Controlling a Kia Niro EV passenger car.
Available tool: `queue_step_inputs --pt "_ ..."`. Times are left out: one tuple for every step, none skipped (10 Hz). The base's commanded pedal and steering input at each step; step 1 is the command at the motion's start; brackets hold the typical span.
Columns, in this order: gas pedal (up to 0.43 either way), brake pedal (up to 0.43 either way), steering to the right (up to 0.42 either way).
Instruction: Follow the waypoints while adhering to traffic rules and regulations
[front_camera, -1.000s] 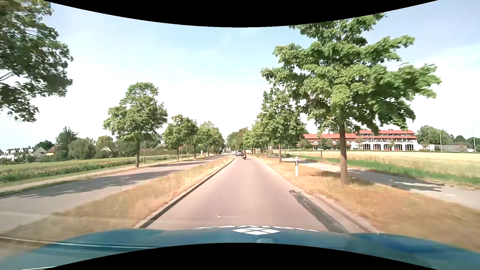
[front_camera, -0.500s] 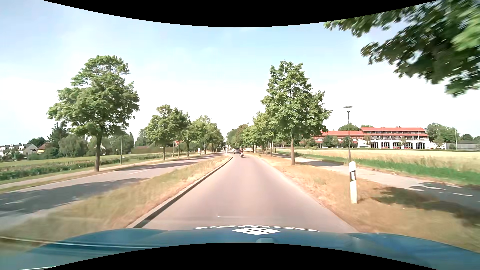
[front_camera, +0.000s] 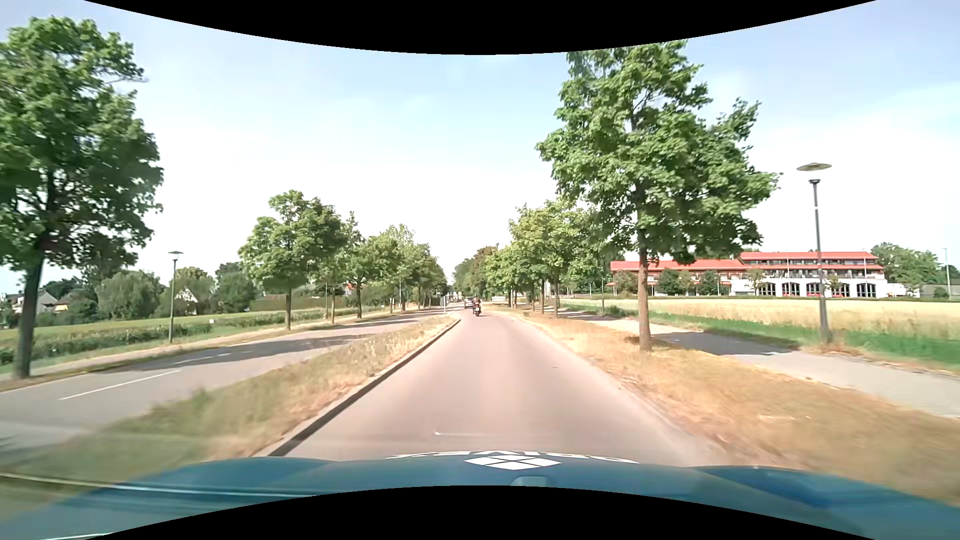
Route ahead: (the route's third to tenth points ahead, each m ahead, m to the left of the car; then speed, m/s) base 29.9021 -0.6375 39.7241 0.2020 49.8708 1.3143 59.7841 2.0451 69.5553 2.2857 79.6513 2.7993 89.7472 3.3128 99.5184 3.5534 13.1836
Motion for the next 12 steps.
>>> queue_step_inputs --pt "0.000 0.000 -0.004" --pt "0.000 0.000 -0.004" --pt "0.000 0.000 -0.005" --pt "0.000 0.000 -0.005" --pt "0.000 0.000 -0.005" --pt "0.000 0.000 -0.007" --pt "0.000 0.000 -0.008" --pt "0.000 0.000 -0.009" --pt "0.000 0.000 -0.012" --pt "0.000 0.000 -0.014" --pt "0.000 0.000 -0.015" --pt "0.000 0.000 -0.017"
